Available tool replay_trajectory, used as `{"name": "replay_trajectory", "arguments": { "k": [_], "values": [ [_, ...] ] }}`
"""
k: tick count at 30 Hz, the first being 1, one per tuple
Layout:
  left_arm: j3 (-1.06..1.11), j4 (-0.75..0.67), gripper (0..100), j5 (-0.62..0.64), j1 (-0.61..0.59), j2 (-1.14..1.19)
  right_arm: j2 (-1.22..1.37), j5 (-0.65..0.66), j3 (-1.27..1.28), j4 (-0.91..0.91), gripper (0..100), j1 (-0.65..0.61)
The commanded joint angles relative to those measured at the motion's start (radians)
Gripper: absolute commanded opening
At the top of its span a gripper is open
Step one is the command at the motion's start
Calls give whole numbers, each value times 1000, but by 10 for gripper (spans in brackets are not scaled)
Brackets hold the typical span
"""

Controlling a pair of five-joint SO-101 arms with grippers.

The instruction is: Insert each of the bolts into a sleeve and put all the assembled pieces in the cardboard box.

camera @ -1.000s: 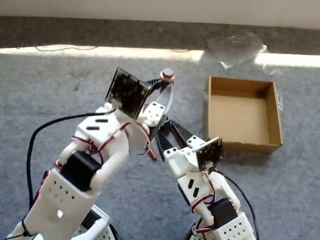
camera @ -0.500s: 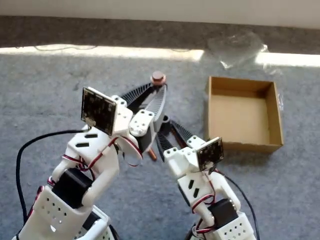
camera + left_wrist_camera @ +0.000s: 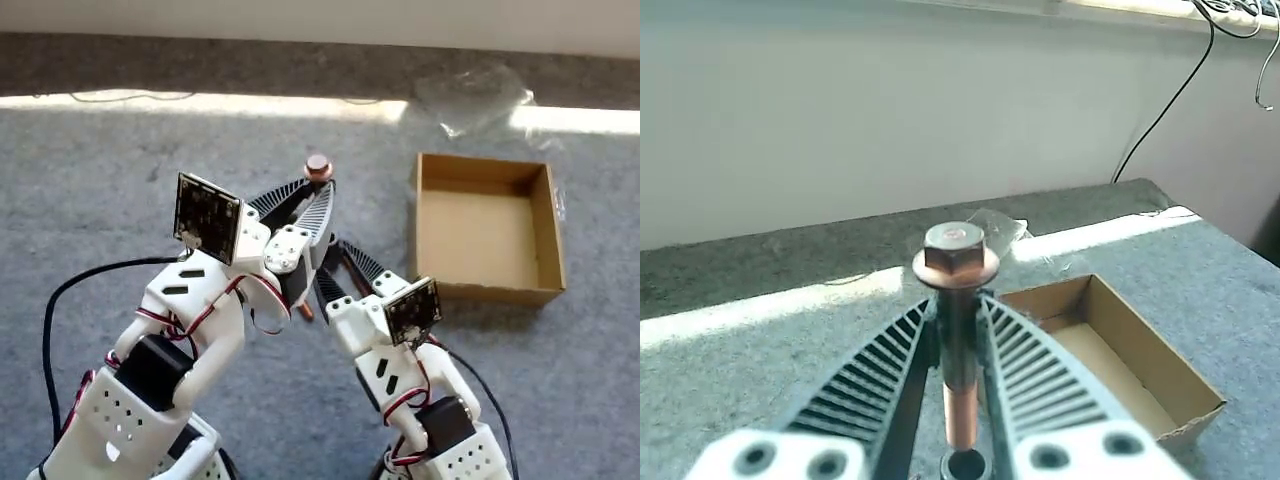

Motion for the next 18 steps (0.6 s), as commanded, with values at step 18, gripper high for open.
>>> {"name": "replay_trajectory", "arguments": {
  "k": [18],
  "values": [
    [44, -31, 5, 25, 8, -38, -8, 23, 127, -16, 4, -4]
  ]
}}
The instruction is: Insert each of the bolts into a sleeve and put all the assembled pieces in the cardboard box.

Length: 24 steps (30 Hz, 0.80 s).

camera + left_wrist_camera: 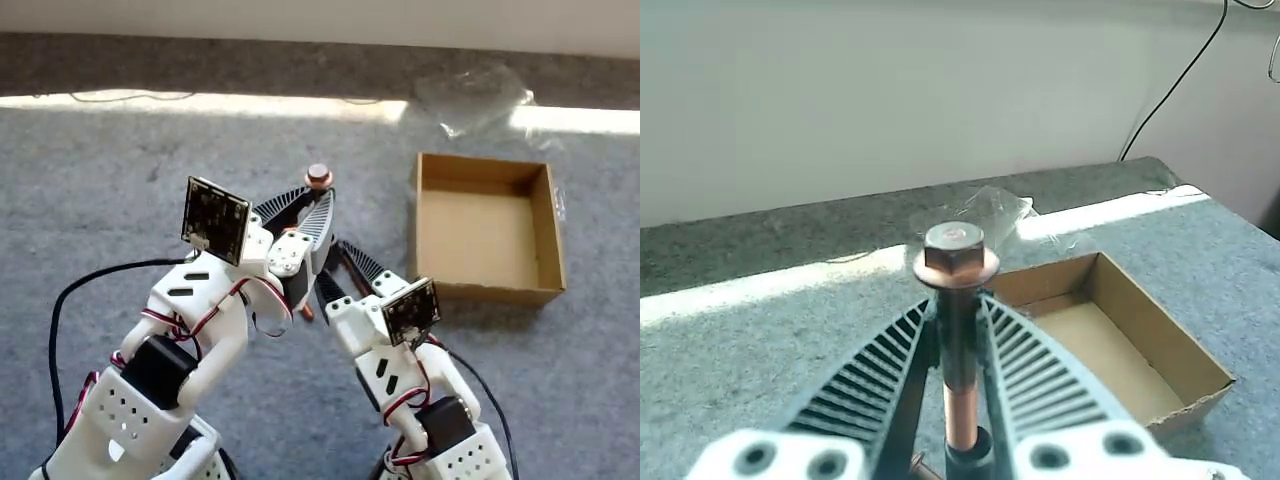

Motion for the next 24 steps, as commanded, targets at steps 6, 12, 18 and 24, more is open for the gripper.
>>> {"name": "replay_trajectory", "arguments": {
  "k": [6, 12, 18, 24],
  "values": [
    [-8, -25, 5, 26, 15, -28, -8, 14, 127, -16, 4, -4],
    [-7, -25, 5, 26, 18, -28, -8, 14, 127, -16, 4, -4],
    [-7, -25, 5, 26, 45, -28, -8, 14, 127, -16, 4, -4],
    [-7, -25, 5, 21, 67, -28, -8, 14, 127, -16, 4, -4]
  ]
}}
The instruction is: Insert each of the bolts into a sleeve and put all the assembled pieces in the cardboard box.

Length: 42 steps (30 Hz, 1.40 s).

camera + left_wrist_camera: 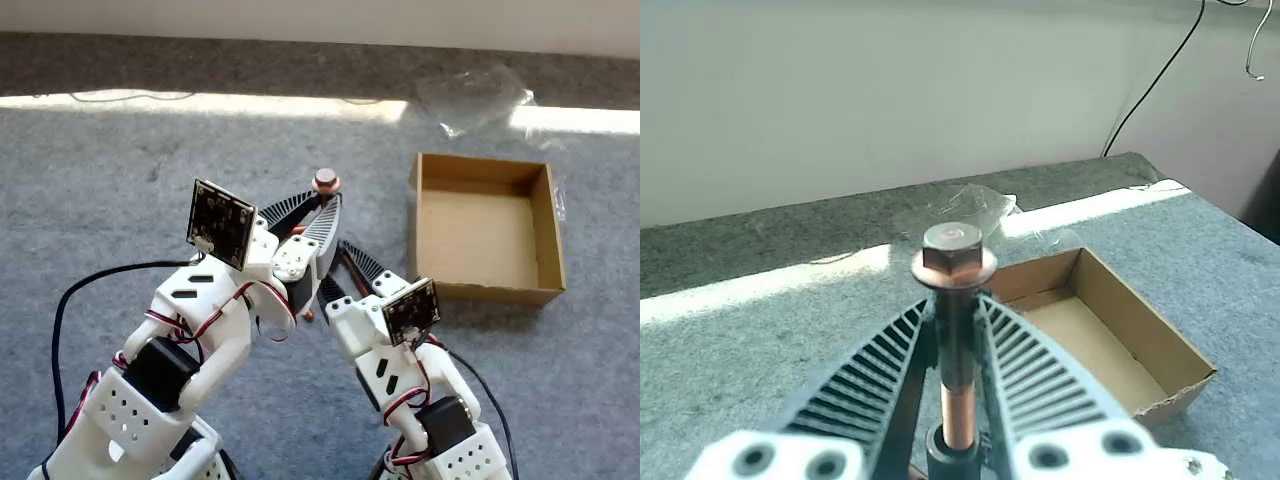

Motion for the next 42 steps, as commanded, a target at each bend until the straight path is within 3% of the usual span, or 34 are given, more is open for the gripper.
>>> {"name": "replay_trajectory", "arguments": {
  "k": [1, 42],
  "values": [
    [-7, -25, 5, 21, 25, -28, -8, 14, 127, -16, 4, -5],
    [130, -21, 8, 20, 5, -30, -8, 15, 125, -21, 4, 24]
  ]
}}
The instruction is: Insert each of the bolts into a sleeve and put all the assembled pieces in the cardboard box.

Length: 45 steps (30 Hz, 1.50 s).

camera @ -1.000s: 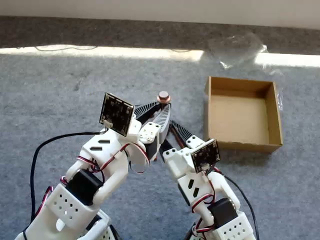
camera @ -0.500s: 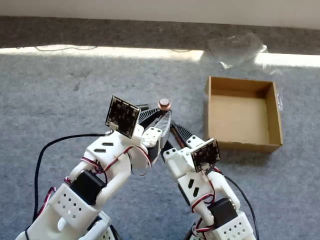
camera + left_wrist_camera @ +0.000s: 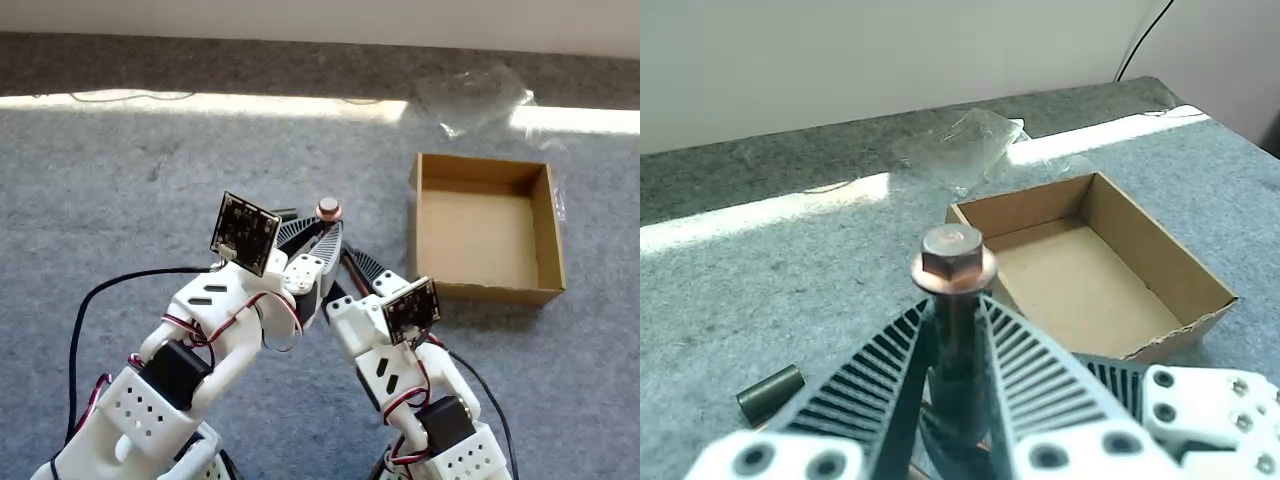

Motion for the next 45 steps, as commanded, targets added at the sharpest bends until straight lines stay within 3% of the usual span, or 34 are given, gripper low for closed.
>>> {"name": "replay_trajectory", "arguments": {
  "k": [1, 14, 20, 35, 40, 45],
  "values": [
    [-10, -17, 8, 18, -4, -21, -12, 15, 125, -21, 4, 33],
    [-10, -17, 8, 18, -1, -21, -12, 11, 125, -21, 4, 48],
    [-10, 25, 114, 18, 4, -19, -12, 11, 125, -22, 4, 48],
    [-16, 34, 120, 14, -5, -19, -12, 11, 125, -22, 4, 48],
    [-13, 34, 120, -147, -5, -19, -12, 11, 125, -22, 4, 48],
    [-16, 25, 120, -173, -5, -19, -12, 11, 125, -22, 4, 48]
  ]
}}
